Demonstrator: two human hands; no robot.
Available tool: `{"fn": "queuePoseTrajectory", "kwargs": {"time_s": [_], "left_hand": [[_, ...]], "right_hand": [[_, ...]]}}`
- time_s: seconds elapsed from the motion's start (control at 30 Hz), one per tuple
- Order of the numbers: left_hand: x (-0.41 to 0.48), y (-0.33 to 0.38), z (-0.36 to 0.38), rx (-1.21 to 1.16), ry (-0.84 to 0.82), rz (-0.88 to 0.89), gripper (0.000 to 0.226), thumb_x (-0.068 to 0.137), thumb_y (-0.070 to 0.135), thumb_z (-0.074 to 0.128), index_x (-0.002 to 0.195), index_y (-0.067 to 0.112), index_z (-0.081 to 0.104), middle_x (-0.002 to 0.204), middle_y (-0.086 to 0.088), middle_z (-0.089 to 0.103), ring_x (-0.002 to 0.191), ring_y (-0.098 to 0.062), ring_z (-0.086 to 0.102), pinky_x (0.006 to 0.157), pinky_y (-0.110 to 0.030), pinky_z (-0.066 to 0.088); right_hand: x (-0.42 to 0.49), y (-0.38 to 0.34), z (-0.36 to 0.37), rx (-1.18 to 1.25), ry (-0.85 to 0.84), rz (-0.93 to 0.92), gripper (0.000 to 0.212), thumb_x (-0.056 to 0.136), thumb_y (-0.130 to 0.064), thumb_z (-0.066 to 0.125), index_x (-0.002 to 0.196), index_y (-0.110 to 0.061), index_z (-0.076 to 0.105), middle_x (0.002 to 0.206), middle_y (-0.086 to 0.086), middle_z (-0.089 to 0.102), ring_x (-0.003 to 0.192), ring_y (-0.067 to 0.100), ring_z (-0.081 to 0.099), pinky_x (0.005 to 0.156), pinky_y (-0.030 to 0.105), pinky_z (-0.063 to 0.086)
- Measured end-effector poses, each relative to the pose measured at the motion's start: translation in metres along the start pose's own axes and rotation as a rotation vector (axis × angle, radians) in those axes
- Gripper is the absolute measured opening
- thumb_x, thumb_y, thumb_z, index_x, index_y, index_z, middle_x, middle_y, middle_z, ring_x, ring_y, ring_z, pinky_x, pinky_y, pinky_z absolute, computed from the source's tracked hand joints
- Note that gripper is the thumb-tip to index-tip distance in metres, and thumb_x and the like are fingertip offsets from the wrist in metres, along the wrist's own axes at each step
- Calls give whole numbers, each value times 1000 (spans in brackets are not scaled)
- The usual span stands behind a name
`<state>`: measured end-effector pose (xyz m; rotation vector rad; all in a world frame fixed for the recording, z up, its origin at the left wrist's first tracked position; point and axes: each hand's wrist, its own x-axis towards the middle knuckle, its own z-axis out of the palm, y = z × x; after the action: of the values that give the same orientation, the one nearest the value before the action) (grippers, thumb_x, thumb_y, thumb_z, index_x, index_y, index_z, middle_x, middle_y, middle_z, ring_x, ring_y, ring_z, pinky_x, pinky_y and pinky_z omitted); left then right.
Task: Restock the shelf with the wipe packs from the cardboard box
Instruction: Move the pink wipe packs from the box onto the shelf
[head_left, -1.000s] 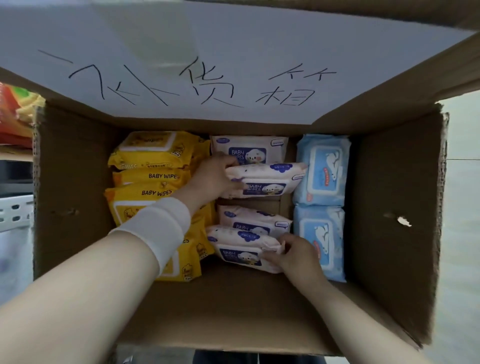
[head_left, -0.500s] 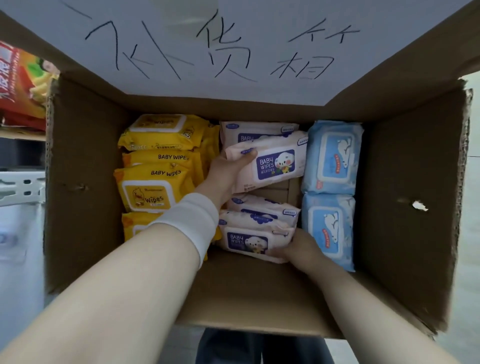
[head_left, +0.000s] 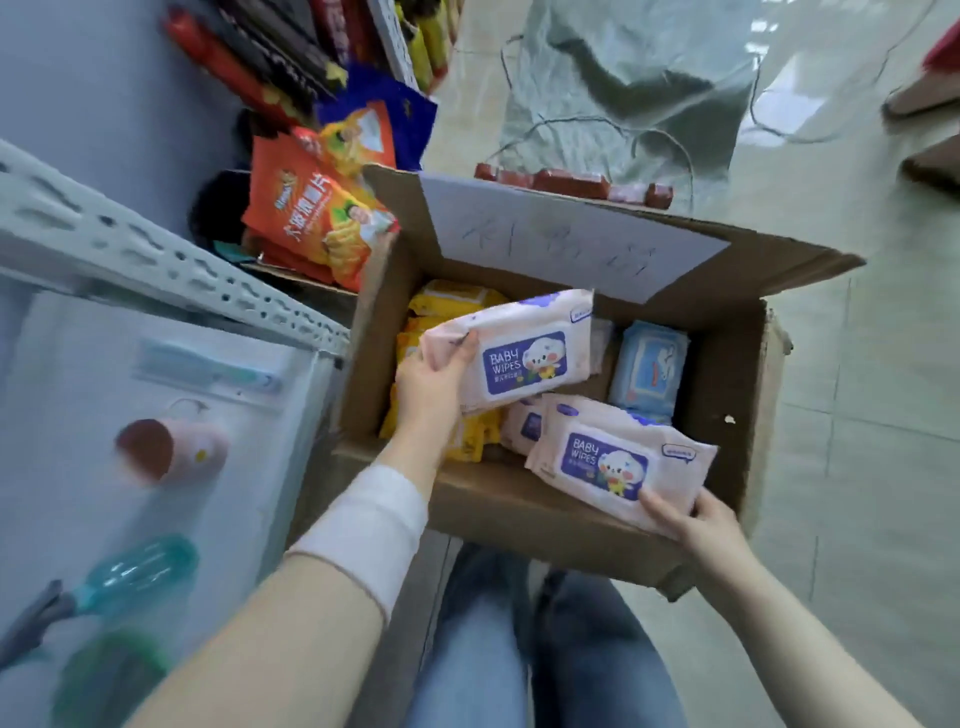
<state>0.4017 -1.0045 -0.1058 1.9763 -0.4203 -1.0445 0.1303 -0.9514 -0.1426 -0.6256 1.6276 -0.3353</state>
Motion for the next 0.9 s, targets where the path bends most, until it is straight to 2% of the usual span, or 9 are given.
{"fn": "queuePoseTrajectory", "kwargs": {"time_s": [0.07,0.1,0.17,0.23,0.33,0.5,0.63,0.73,0.9], "left_hand": [[-36,18,-39,-33,93,61,24,78,40,69,92,21,62,84,4,67,72,-6,63,54,-18,50],[-55,26,-59,-62,138,90,24,78,41,69,92,22,62,81,9,66,71,-3,62,52,-15,49],[-94,40,-100,-144,239,168,16,77,37,71,84,26,62,74,16,64,64,2,62,47,-10,47],[-133,48,-138,-191,350,258,14,77,32,72,74,26,60,70,17,62,54,7,61,45,-9,46],[-197,64,-190,-252,453,377,14,79,26,72,82,16,63,73,10,63,49,13,56,48,-8,46],[-286,97,-288,-321,618,497,17,77,32,73,64,29,62,56,20,64,54,10,55,58,-20,49],[-347,105,-379,-391,820,566,20,79,34,71,64,28,60,54,27,62,53,11,53,58,-17,47],[-387,90,-455,-418,992,568,23,79,33,71,61,28,59,52,23,61,50,12,52,60,-22,45],[-448,24,-574,-534,1212,515,21,79,33,71,61,26,62,52,26,63,48,12,55,46,-7,43]], "right_hand": [[-35,-7,-6,15,-40,-34,35,77,-31,74,106,-15,64,97,8,73,79,33,65,70,66,49],[-53,-9,-6,26,-73,-67,43,73,-33,75,110,-14,63,96,9,73,80,34,63,68,65,47],[-82,-12,-6,64,-142,-147,56,63,-38,75,112,-13,62,97,7,73,81,33,65,63,50,50],[-109,-16,-2,96,-217,-202,44,65,-34,73,105,-17,63,100,6,73,84,26,69,68,39,58],[-160,-22,6,115,-374,-248,31,73,-27,69,103,-23,62,99,1,74,86,17,72,71,27,60],[-251,-52,37,98,-588,-330,34,75,-28,65,108,-22,60,101,0,72,90,16,71,68,27,59],[-318,-81,89,88,-713,-462,46,74,-22,64,119,-17,55,114,8,67,103,26,66,83,42,57],[-367,-100,140,66,-836,-514,51,75,-23,63,125,-15,53,114,7,69,99,23,69,75,36,59],[-450,-105,241,-74,-979,-668,43,70,-25,68,112,-22,61,102,-3,73,88,15,72,64,27,59]]}}
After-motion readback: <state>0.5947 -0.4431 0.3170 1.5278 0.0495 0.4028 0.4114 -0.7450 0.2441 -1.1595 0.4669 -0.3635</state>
